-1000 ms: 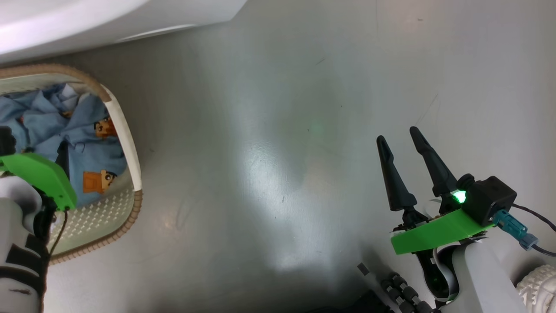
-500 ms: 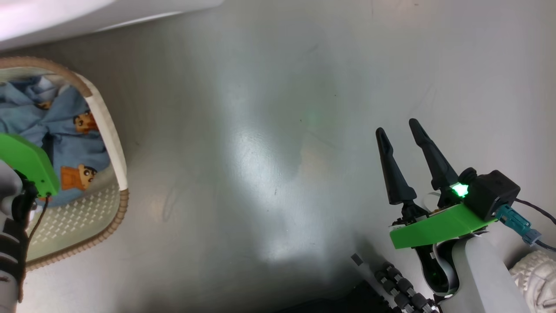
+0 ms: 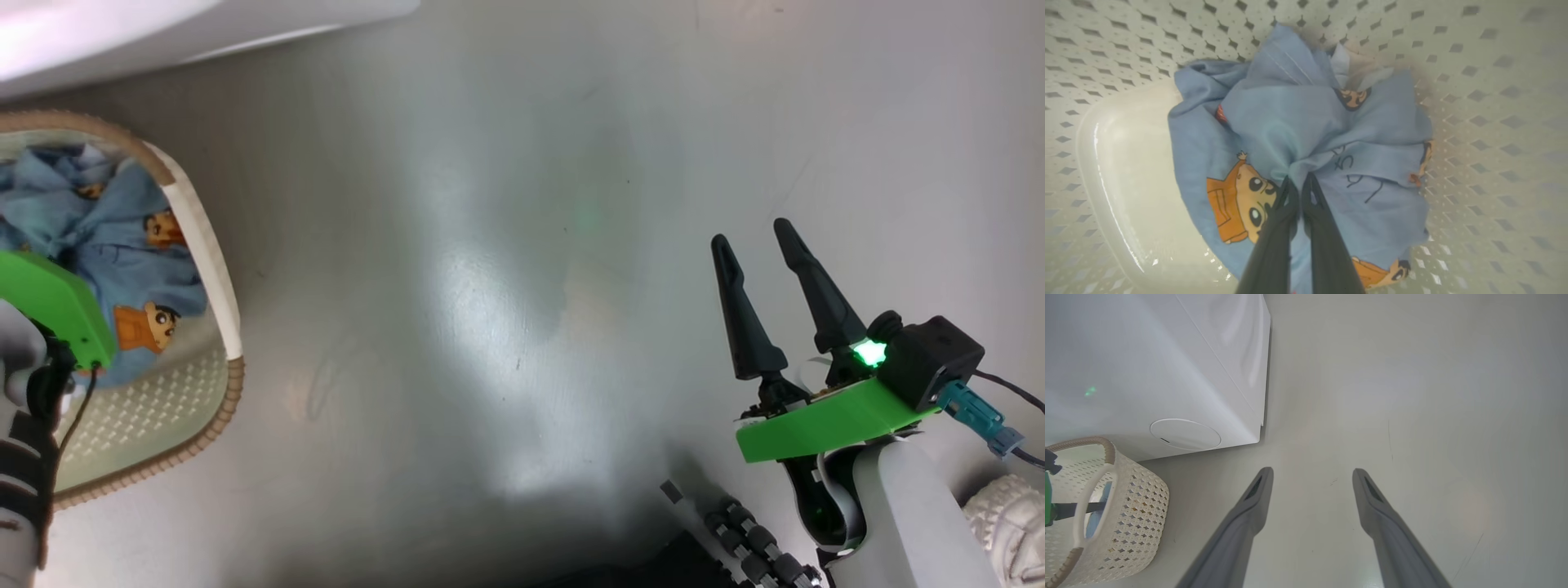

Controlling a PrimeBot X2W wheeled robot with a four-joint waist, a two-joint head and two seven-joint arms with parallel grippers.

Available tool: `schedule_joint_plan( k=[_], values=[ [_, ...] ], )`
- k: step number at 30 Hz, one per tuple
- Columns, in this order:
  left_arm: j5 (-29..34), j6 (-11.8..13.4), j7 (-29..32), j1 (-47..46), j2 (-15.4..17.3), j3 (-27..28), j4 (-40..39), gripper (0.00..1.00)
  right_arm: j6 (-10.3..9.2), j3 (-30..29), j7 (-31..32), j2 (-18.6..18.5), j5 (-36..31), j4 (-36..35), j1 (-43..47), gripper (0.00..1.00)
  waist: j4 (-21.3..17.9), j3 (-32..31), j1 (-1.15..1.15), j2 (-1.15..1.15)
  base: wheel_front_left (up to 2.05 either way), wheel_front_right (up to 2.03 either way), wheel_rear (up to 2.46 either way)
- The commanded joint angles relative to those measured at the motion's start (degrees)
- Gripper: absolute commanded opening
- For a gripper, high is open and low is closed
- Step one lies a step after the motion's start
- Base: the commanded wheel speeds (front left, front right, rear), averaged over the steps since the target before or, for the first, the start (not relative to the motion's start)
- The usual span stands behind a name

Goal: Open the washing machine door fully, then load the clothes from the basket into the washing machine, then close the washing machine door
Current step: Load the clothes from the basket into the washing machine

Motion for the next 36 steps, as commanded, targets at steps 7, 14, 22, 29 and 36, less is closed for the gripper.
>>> schedule_joint_plan(
  k=[7, 14, 22, 29, 36],
  values=[
    [-1.9, -0.1, -6.3, 4.9, 1.3, -0.4, -1.8, 0.0, 0.09, 0.5, -0.5, 0.1, -0.9, -0.6, 0.9, 1.0, 1.3, -4.6, 0.0, 0.0, 0.0, 0.0, 0.0],
    [-3.8, -0.1, -12.9, 9.3, 0.9, -1.0, -2.6, 0.0, 0.09, 0.0, -0.5, 0.1, -1.8, 0.5, 1.5, 1.0, 2.7, -10.9, 0.0, 0.0, 0.0, 0.0, 0.0],
    [-5.2, -0.1, -17.0, 14.6, 0.6, -0.2, -4.1, 0.0, 0.09, -0.3, -0.5, 0.1, -3.1, 2.0, 3.2, 1.0, 4.3, -18.5, 0.0, 0.0, 0.0, 0.0, 0.0],
    [-5.6, 2.0, -17.6, 23.2, -0.5, 4.0, -15.7, 0.0, 0.09, -0.6, -0.5, 0.1, -3.9, 3.5, 5.9, 1.0, 5.4, -26.1, 0.0, 0.0, 0.0, 0.0, 0.0],
    [-3.4, 4.3, -17.7, 33.5, -2.6, 8.6, -29.6, 0.0, 0.09, -0.5, -0.5, 0.0, -5.0, 4.8, 7.8, 1.0, 5.7, -32.2, 0.0, 0.0, 0.0, 0.0, 0.0]
  ],
)
